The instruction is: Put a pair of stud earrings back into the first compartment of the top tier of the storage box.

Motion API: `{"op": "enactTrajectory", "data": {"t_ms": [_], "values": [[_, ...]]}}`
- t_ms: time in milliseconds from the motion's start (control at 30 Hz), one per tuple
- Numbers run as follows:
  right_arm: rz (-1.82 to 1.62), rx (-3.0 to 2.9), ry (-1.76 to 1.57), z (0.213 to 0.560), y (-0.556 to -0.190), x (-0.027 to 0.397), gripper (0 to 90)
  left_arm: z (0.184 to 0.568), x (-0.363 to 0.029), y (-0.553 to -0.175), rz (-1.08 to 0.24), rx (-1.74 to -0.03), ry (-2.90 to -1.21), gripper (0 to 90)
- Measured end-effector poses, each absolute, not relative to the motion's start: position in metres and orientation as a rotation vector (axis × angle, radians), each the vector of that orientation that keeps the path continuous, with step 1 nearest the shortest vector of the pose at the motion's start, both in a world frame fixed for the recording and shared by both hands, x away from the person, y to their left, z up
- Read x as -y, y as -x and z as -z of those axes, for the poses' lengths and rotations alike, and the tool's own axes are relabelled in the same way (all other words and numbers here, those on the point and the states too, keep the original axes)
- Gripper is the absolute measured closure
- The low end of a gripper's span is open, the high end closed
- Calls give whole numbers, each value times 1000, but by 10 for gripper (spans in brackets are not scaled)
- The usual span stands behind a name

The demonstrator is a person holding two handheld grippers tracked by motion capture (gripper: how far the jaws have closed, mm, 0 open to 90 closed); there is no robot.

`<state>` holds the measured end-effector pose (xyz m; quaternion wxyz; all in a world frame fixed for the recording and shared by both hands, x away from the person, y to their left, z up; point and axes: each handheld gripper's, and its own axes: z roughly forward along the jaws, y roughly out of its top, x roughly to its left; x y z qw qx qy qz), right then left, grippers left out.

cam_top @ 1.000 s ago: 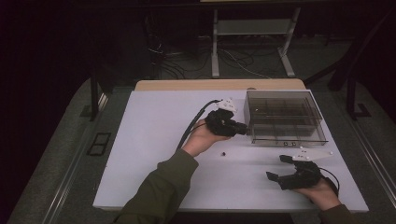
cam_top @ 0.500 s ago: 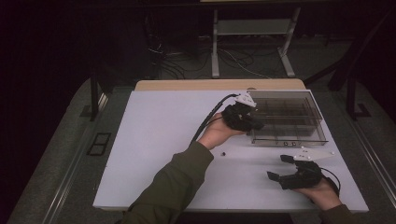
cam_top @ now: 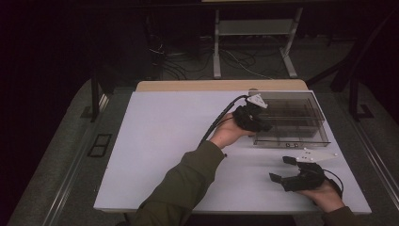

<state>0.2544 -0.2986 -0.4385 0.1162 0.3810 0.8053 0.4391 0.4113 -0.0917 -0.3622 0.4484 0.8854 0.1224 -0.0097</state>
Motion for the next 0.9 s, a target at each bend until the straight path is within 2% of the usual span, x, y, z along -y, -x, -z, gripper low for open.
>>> {"op": "enactTrajectory", "data": {"t_ms": [267,433,633,667,900], "values": [[-1287,-2358,-1117,438,-254,299,112,371,100,-413,28,-305,-2221,781],[-1288,-2359,-1116,438,-254,299,112,372,102,-412,27,-301,-2219,741],[-1290,-2356,-1121,438,-254,300,112,367,98,-409,37,-297,-2204,656],[-1289,-2356,-1122,438,-254,300,112,366,96,-408,37,-296,-2200,617],[-1291,-2358,-1124,439,-254,300,112,361,80,-402,33,-326,-2174,532]]}}
